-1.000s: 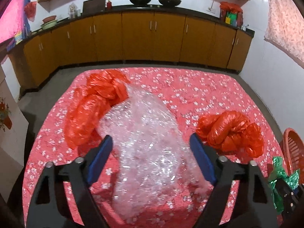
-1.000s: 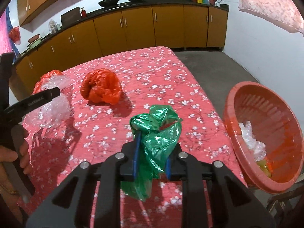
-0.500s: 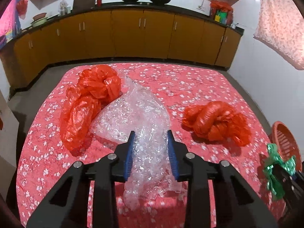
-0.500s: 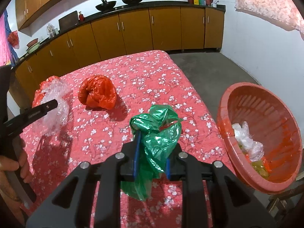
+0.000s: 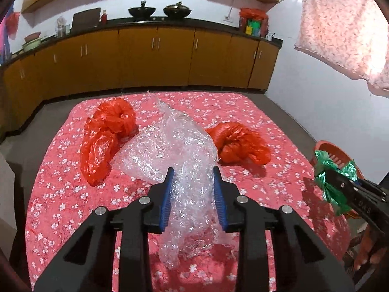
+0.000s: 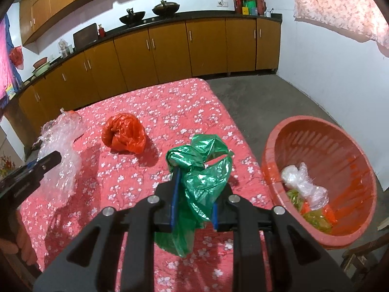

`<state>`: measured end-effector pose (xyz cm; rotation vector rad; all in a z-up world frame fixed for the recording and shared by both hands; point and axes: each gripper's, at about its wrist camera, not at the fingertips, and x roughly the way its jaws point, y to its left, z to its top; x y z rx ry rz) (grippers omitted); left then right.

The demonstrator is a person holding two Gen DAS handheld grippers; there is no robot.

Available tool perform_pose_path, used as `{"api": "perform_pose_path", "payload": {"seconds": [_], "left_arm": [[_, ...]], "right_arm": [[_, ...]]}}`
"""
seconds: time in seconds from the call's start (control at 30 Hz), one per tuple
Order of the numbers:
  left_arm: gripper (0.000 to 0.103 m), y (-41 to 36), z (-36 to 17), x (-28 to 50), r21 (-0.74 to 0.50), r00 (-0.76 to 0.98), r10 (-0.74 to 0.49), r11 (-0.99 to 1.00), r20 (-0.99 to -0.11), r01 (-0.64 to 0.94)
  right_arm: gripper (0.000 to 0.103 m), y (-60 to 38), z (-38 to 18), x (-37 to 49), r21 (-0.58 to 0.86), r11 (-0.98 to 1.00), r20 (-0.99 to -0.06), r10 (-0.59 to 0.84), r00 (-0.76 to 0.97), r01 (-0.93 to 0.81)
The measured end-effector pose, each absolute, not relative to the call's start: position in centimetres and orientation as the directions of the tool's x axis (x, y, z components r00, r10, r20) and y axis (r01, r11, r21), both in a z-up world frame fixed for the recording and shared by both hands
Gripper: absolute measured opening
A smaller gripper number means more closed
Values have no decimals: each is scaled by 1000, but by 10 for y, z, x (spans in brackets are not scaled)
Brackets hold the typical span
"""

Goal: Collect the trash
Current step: 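Carry the bubble wrap and green bag over the orange basket with both grippers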

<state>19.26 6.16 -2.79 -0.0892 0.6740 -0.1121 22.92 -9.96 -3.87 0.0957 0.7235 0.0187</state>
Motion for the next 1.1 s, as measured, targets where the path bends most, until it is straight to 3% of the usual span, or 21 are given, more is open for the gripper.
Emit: {"api": "perform_pose_path", "payload": {"seconds": [1.1], "left_arm": [[31, -32, -7, 177, -67, 772, -280, 953, -571, 295]], "right_arm": [[22, -183, -6, 190, 79, 983, -599, -85, 796, 165]]}}
